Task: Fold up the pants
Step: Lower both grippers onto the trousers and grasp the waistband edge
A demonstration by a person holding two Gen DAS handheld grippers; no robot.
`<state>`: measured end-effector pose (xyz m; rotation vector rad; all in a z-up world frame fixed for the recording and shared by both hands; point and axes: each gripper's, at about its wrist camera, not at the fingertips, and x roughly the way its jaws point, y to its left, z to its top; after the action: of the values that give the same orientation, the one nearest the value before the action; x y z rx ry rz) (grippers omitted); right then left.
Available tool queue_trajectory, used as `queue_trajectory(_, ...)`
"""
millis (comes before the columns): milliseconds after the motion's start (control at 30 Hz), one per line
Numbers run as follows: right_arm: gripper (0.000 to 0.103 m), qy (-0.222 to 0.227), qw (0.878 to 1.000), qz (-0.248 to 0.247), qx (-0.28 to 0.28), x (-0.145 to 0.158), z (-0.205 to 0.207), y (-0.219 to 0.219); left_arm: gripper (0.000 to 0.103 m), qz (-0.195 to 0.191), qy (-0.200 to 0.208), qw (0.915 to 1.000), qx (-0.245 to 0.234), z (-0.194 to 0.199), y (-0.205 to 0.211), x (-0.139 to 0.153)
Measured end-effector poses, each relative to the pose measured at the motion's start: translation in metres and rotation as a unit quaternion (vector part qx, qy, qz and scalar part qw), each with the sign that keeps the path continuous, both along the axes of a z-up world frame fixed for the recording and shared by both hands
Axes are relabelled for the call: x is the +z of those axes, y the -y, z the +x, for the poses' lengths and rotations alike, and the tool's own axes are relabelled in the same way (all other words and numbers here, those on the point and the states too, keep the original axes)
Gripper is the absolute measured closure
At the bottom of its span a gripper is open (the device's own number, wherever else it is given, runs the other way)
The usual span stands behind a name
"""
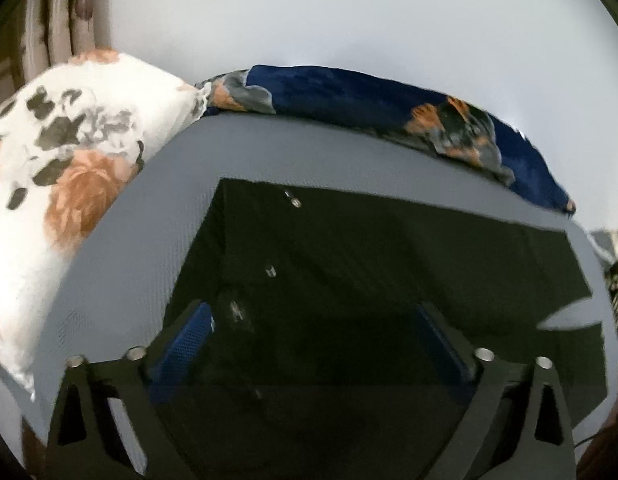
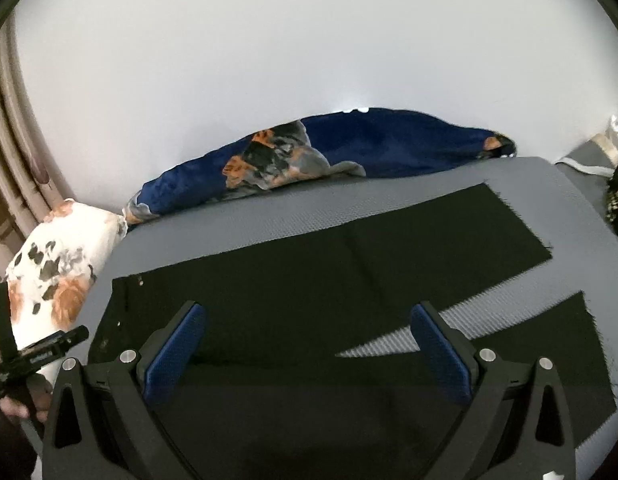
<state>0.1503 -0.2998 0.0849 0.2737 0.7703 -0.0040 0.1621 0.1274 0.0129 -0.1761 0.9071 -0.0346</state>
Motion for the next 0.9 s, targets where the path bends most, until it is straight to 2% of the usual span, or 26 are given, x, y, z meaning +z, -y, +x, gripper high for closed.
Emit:
queue_trajectory(67,0.001,-0.009,1.0,0.002,0.001,-0.004,0.013,-0.002,0.024,-0.022,-0.009,0.9997,0.001,0.016,-0.016,-0.006)
queue_trajectory(100,0.001,-0.014,1.0,0.003,0.002,-0.007,0.018,-0.003,0.03,-0.046,-0.011,0.9989,-0.001,0.027,-0.029,-0.01)
queue_trajectory(167,0.001,-0.023,1.0,0.008,0.004,-0.014,0.029,-0.007,0.049,-0.078,-0.019,0.9968,-0.009,0.045,-0.045,-0.019)
queue_trajectory(200,0.001,-0.026,1.0,0.008,0.005,-0.017,0.035,-0.011,0.054,-0.096,-0.02,0.9951,-0.012,0.054,-0.054,-0.025)
queue_trajectory(233,0.001,-0.029,1.0,0.005,0.006,-0.02,0.038,-0.014,0.064,-0.108,-0.021,0.9939,-0.013,0.06,-0.059,-0.029)
queue_trajectory(267,0.001,-0.031,0.999,0.002,0.005,-0.023,0.042,-0.017,0.068,-0.118,-0.026,0.9925,-0.013,0.068,-0.066,-0.034)
queue_trajectory(333,0.001,-0.034,0.999,0.0,0.003,-0.028,0.05,-0.021,0.068,-0.145,-0.032,0.9888,-0.016,0.083,-0.079,-0.045)
queue_trajectory(633,0.001,-0.058,0.998,-0.006,0.001,-0.044,0.091,-0.037,0.068,-0.177,-0.058,0.9824,-0.02,0.135,-0.11,-0.084)
queue_trajectory(833,0.001,-0.074,0.997,-0.017,0.008,-0.051,0.115,-0.052,0.068,-0.196,-0.063,0.9775,-0.048,0.144,-0.115,-0.095)
queue_trajectory(900,0.001,-0.079,0.997,-0.018,0.011,-0.053,0.122,-0.057,0.068,-0.217,-0.056,0.9726,-0.063,0.143,-0.117,-0.094)
